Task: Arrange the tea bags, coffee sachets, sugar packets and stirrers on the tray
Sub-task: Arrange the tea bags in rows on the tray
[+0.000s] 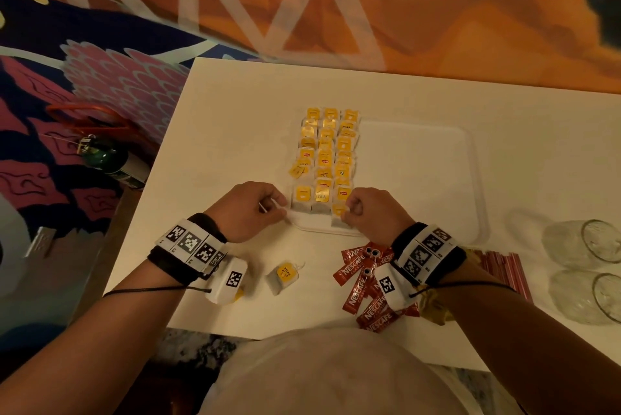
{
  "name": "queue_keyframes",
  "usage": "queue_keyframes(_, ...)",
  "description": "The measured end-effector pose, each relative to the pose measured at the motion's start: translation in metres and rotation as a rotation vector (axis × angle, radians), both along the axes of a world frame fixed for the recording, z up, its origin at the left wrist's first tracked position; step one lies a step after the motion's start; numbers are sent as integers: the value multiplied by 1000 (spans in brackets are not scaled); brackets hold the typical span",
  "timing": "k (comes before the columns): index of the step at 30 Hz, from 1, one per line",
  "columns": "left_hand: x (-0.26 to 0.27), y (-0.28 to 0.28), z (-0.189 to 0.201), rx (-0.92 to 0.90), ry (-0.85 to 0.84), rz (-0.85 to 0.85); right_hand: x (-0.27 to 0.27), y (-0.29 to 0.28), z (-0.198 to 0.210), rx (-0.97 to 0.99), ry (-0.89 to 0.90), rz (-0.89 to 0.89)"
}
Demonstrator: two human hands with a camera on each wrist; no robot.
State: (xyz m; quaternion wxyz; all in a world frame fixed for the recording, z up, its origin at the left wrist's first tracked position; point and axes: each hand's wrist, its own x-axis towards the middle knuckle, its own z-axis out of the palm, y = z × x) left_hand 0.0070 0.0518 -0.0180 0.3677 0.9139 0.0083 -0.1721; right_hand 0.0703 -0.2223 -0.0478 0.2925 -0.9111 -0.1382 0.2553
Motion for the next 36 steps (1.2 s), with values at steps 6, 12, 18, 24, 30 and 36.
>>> queue_keyframes(6,-24,24,4,133,58,25,0,5,4,-133,-99,-15)
queue_keyframes(12,-49,38,8,195,145,55,-9,23,25,0,-148,163)
queue_keyframes(18,-67,46,-2,383,264,31,-28,52,34,23,-141,532)
queue_keyframes(24,-83,40,-10,431,279,-4,-47,79,21,-110,-118,785)
queue_keyframes(30,-85,31,-15,377,258,-24,-61,90,8,-216,-154,883)
queue_keyframes(36,-79,24,-19,375,256,-68,-65,84,9,-196,-133,850)
